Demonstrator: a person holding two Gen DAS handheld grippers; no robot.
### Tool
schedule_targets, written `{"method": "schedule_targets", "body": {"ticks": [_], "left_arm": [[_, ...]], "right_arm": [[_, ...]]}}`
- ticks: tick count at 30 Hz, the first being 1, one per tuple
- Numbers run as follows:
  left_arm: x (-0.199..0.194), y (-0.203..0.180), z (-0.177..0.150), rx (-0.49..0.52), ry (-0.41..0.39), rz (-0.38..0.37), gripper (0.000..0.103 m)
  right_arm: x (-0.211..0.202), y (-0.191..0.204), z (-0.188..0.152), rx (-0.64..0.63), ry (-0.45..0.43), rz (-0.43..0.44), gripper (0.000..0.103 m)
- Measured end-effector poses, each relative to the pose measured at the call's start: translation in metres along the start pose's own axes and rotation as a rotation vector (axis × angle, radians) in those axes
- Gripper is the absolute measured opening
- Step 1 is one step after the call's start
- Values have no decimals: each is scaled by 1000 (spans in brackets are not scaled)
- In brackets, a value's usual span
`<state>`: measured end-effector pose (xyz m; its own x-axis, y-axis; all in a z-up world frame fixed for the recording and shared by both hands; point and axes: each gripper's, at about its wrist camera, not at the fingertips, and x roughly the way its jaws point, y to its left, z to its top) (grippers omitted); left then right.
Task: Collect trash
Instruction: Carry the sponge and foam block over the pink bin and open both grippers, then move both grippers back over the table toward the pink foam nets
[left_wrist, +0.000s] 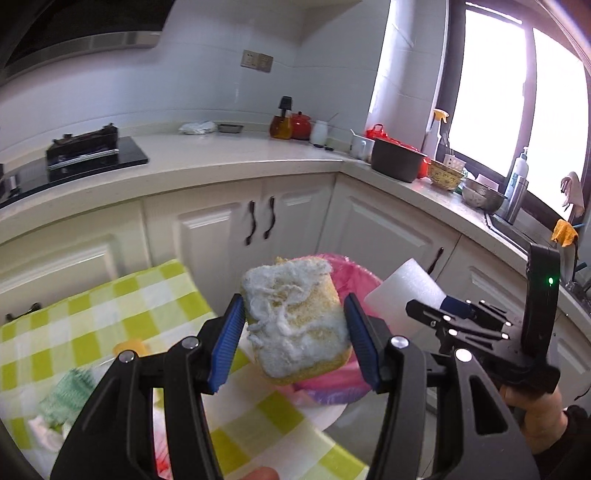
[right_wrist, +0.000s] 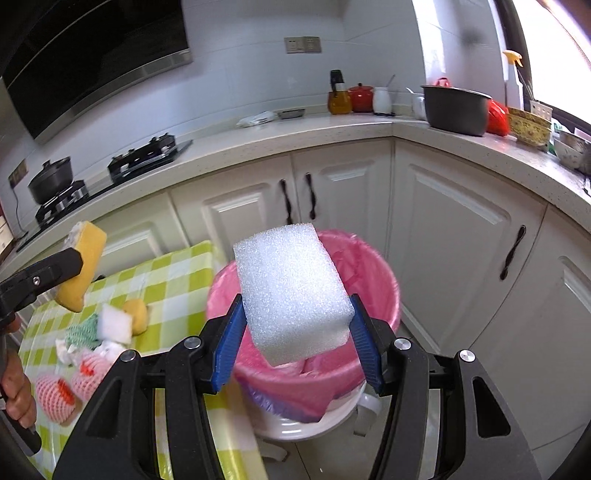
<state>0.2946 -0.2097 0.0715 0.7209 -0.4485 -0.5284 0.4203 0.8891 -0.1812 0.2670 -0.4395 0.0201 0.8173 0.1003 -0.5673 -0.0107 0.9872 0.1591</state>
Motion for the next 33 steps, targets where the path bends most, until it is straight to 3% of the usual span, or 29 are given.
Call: {"method": "schedule_targets", "body": {"ticks": [5,11,15,17,19,26,33], "left_arm": [[52,-11,21,-7,43,-47,54],[98,-12,25,-36,99,-53,54],[115,-7,24,-65,121,-63,69],[118,-6,24,-73,126,-60,71],[117,-4,24,-74,127,-60,71],[78,7,14,-69,80,-30,72],[6,32,-23,-90,19,56,78]], "right_arm": [[20,-19,11,14,-1,-20,53],[44,-30,21,-1,5,-15,54],[52,-35,25,-6,6,-17,55],[56,-36,25,-12,13,-31,59],[58,-38,24,-10,20,-41,68],[47,-40,15,9,-1,-40,69],[12,-6,-13,-35,-47,-30,71]]}}
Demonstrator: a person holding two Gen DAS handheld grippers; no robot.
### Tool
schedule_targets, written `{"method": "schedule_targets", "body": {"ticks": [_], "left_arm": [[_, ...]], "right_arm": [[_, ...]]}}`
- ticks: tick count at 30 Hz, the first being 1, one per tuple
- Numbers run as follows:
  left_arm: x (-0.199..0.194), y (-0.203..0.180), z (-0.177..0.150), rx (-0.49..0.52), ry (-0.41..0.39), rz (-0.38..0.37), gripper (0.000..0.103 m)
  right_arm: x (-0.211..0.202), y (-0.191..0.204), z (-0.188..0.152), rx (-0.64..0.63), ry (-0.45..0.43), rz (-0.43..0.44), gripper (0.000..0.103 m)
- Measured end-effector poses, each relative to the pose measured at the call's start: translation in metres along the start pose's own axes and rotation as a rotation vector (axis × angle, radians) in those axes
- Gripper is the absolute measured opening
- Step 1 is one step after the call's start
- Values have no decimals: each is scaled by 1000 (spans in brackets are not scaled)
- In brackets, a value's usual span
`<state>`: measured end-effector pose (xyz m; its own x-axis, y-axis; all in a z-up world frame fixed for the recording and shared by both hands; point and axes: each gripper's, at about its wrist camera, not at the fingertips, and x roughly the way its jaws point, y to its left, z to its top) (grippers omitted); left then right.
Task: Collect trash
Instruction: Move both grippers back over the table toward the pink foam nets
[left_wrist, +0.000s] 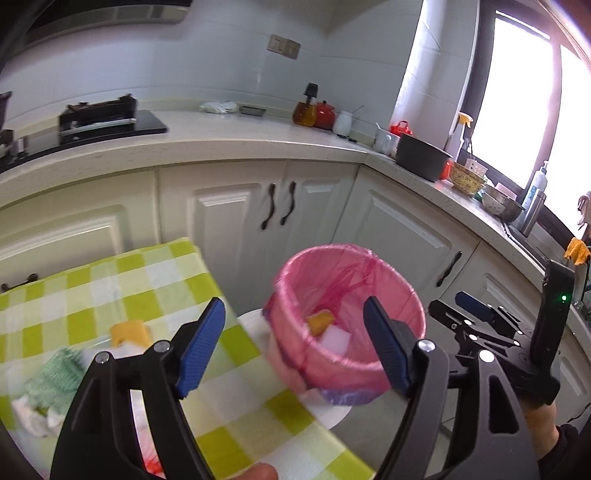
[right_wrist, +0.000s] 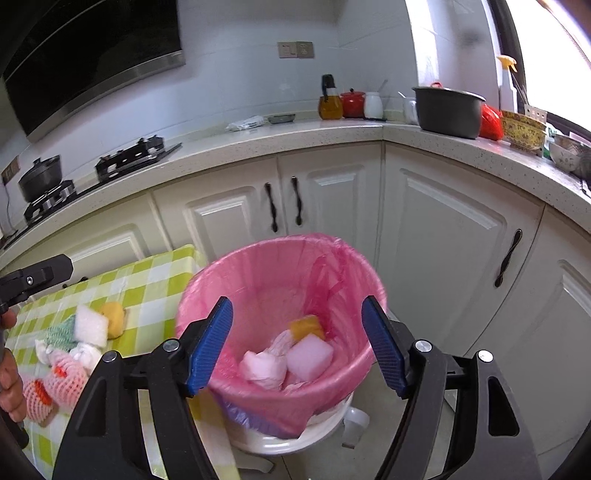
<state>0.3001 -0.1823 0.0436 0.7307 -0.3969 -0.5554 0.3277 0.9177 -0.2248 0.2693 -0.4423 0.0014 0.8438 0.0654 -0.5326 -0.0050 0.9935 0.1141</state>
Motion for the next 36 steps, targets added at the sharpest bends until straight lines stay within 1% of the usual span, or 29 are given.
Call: {"method": "schedule_targets", "body": {"ticks": [1,3,5,9,14,16,20,24,27,36], "left_arm": [[-13,5,-8,3,-12,19,80],[-37,17,-22,0,-30,60,86],[-56,27,-33,-4,-38,89,86],[-100,52,-61,5,-54,181,86],[-151,86,-96,-10,-71,286,86],[-167,97,-109,-27,-76,312,87],[-194,119,-139,-69,-72,357,87],[-205,135,-164,-99,-47,388,87],[-206,144,-177,-122,-24,390,87],[-186,161,-186,-160,23,376,87]], "right_arm": [[-5,7,-4,-10,-5,3,74],[-19,24,-14,-27,-19,17,76],[-30,42,-26,-43,-21,34,76],[-43,76,-46,-55,-2,85,76],[-56,113,-69,-69,21,138,80],[-60,127,-79,-76,35,159,83],[-62,151,-92,-94,62,189,84],[-60,173,-101,-112,87,223,84],[-57,192,-106,-136,100,249,84],[-35,228,-107,-171,142,290,84]]}}
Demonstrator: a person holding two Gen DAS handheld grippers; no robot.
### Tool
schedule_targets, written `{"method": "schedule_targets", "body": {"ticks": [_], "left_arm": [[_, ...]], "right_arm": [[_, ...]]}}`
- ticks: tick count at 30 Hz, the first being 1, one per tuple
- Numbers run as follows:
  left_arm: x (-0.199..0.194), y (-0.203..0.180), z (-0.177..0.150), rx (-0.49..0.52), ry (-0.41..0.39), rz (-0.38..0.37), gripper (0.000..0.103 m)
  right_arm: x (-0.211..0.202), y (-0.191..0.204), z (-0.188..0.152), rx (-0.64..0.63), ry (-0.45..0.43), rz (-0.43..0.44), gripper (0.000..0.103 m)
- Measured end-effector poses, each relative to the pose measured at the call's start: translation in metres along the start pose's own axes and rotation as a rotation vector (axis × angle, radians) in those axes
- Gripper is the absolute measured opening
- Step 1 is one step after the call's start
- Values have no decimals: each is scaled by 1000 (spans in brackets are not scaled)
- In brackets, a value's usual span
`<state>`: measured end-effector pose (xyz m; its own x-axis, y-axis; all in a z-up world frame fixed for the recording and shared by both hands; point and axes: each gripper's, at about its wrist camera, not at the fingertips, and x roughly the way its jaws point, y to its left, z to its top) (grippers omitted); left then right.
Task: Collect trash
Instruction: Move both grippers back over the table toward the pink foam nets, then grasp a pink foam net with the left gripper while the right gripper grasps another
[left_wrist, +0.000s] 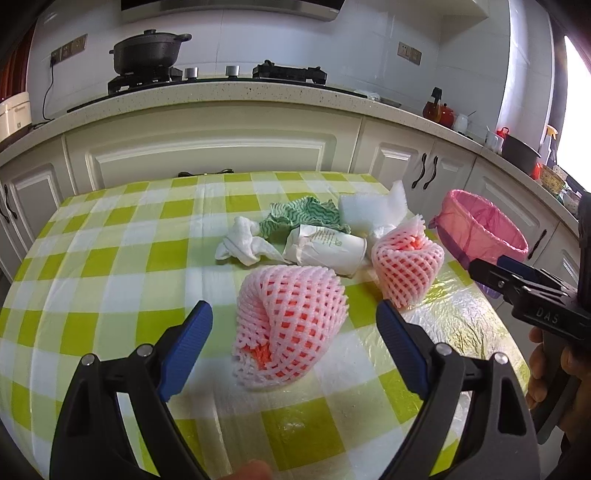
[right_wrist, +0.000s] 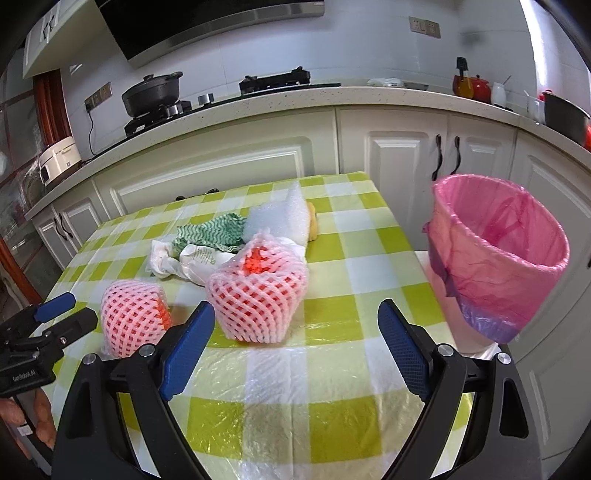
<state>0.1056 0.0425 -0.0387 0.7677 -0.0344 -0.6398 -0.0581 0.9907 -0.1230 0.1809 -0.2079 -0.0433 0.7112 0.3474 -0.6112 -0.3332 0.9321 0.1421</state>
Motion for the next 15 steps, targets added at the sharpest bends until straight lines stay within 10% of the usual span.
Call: {"method": "schedule_targets", "body": {"ticks": [15], "left_arm": [[39,0,-2,-5,73,-3,76]], "right_arm": [[52,20,13,-36,70,39,84]]}}
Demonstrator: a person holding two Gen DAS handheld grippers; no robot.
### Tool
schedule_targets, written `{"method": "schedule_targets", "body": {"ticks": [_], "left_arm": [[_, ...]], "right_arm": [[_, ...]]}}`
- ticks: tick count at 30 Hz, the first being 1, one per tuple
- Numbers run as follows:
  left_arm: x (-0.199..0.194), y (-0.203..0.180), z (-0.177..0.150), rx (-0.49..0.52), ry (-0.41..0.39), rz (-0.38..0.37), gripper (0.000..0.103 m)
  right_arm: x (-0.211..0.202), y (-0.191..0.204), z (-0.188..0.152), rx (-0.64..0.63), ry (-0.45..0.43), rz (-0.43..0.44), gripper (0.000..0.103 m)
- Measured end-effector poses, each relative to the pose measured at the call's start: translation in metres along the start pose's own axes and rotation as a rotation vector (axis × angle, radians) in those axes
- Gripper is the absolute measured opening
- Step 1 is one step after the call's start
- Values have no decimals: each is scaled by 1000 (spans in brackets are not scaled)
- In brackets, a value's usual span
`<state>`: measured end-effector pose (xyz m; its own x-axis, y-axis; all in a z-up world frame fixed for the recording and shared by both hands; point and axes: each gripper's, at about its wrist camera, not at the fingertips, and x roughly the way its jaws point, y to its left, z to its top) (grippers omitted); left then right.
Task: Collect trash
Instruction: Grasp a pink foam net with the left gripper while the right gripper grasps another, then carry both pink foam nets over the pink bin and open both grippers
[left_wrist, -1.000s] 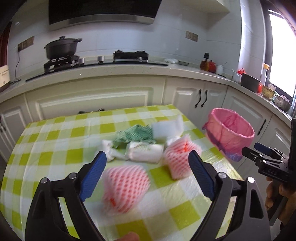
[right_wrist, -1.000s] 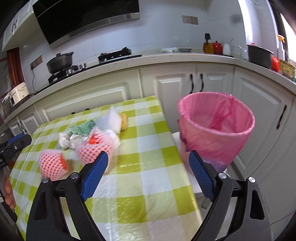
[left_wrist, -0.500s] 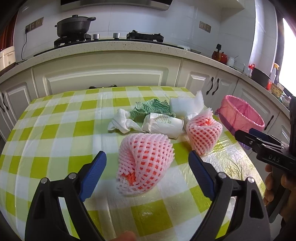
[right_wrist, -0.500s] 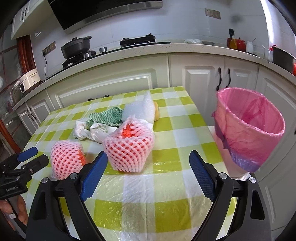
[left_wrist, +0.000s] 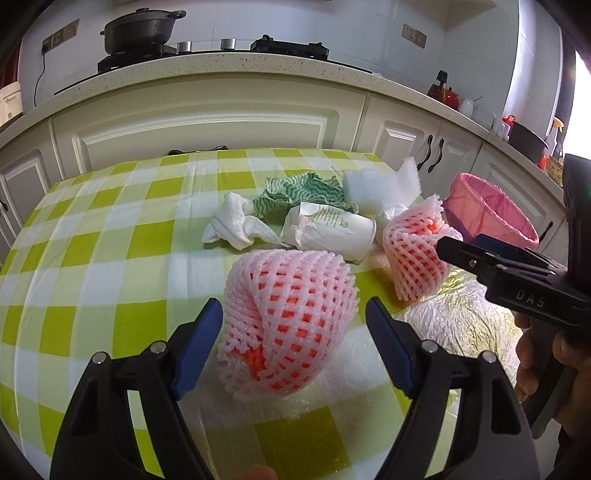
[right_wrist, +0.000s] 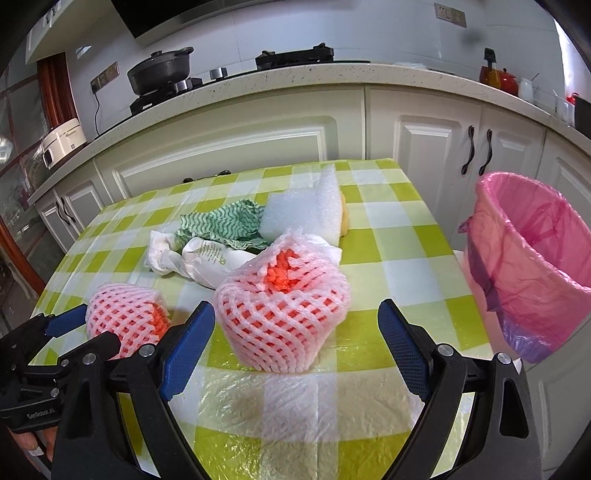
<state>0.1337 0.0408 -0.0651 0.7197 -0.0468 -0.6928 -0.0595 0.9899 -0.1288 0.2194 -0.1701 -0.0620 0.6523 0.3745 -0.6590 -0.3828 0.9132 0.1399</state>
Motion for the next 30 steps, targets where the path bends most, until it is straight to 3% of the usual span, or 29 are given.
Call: {"method": "schedule_targets", "body": {"ticks": [7,9,14,19,30], "left_arm": [[12,1,0,-8,29,-8,63],[15,1,-1,-10,39,-15,51],[17,3,-1,-18,49,-35,36],[13,3,-1,-21,42,-41,33],[-9,1,2,-23,4,-42,31]], "right_arm": [[20,5,0,-7,38,12,84],[23,6,0,-15,44,14,84],[28,10,0,-25,62,16,69],[23,10,-2,-31,56,26,54],[-2,4,-6,-21,29,31,46]]}}
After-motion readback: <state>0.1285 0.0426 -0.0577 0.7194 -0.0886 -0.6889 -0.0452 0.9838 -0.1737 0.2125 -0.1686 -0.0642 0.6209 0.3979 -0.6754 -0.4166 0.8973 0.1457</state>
